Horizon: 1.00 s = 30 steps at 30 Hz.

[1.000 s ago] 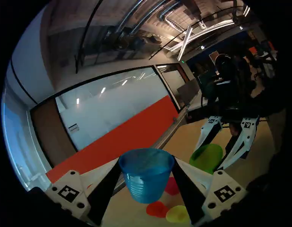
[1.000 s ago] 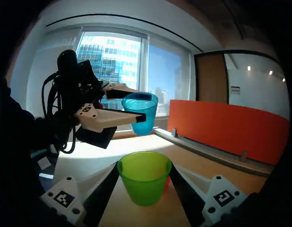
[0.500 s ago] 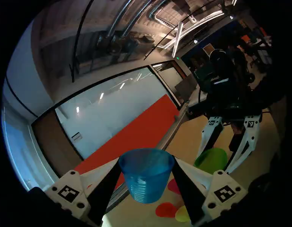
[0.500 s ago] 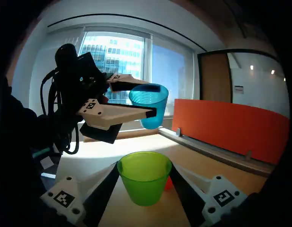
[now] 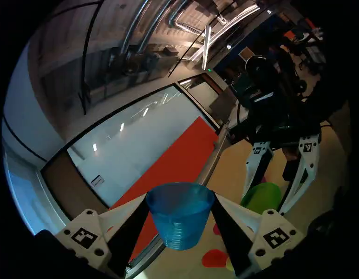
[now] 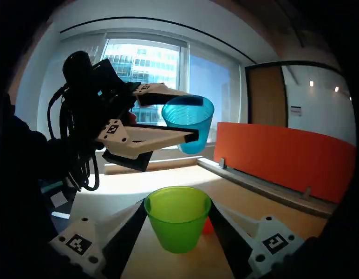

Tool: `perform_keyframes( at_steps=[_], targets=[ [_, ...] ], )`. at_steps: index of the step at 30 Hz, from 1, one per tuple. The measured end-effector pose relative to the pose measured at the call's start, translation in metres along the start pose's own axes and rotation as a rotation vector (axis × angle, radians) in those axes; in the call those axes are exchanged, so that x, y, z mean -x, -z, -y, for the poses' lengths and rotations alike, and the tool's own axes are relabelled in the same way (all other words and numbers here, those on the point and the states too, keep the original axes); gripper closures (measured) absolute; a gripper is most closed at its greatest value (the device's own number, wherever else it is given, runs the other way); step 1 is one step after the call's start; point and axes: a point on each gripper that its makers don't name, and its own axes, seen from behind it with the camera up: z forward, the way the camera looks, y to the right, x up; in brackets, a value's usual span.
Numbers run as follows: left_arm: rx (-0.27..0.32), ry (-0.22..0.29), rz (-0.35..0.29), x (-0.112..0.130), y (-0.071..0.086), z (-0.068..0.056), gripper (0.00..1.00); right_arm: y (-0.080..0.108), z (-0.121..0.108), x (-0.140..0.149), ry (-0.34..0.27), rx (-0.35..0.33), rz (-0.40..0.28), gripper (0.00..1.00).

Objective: Pour water

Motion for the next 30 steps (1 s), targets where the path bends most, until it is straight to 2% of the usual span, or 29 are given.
perform_keyframes(
  at_steps=[30],
  targets=[
    [-0.031, -0.259, -0.012, -0.019, -0.001, 0.004, 0.12, -0.005, -0.002, -0.009, 0.005, 0.001, -0.019, 0.08]
  ],
)
